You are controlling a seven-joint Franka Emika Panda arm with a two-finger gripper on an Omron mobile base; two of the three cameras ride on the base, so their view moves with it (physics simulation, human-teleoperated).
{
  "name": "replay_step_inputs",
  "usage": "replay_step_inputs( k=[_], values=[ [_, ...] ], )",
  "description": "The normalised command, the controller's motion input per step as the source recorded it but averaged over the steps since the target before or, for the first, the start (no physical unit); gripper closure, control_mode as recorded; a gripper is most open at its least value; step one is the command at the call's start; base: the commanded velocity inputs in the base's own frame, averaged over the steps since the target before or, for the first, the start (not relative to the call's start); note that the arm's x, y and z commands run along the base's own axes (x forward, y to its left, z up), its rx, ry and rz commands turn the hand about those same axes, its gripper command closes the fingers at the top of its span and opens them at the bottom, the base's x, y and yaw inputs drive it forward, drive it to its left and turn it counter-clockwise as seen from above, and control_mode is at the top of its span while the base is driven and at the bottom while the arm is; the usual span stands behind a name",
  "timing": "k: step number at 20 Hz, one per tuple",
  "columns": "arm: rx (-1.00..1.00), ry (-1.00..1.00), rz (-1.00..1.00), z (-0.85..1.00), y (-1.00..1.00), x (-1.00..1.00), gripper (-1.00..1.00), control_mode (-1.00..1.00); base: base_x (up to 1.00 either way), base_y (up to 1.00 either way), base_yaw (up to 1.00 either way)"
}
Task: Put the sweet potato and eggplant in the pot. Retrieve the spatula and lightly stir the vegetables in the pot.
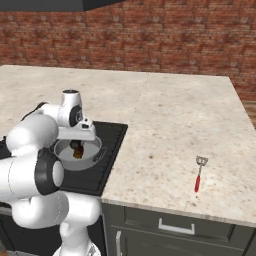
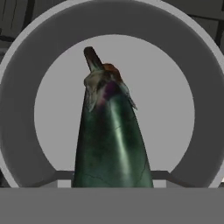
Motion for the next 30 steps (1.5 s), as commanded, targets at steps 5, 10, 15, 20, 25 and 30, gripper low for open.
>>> replay_step_inputs(
  k=[5, 10, 15, 20, 25, 30],
  values=[
    [0.00, 0.03, 0.00, -0.14, 0.00, 0.22, 1.00, -1.00, 0.00, 0.00, 0.00],
    [0.00, 0.00, 0.00, -0.39, 0.00, 0.00, 1.00, -1.00, 0.00, 0.00, 0.00],
    [0.00, 0.00, 0.00, -0.24, 0.00, 0.00, 1.00, -1.00, 0.00, 0.00, 0.00],
    [0.00, 0.00, 0.00, -0.03, 0.00, -0.01, 1.00, -1.00, 0.00, 0.00, 0.00],
    [0.00, 0.00, 0.00, 0.00, 0.00, 0.00, -1.00, -1.00, 0.00, 0.00, 0.00],
    [0.00, 0.00, 0.00, 0.00, 0.00, 0.00, -1.00, -1.00, 0.00, 0.00, 0.00]
  ],
)
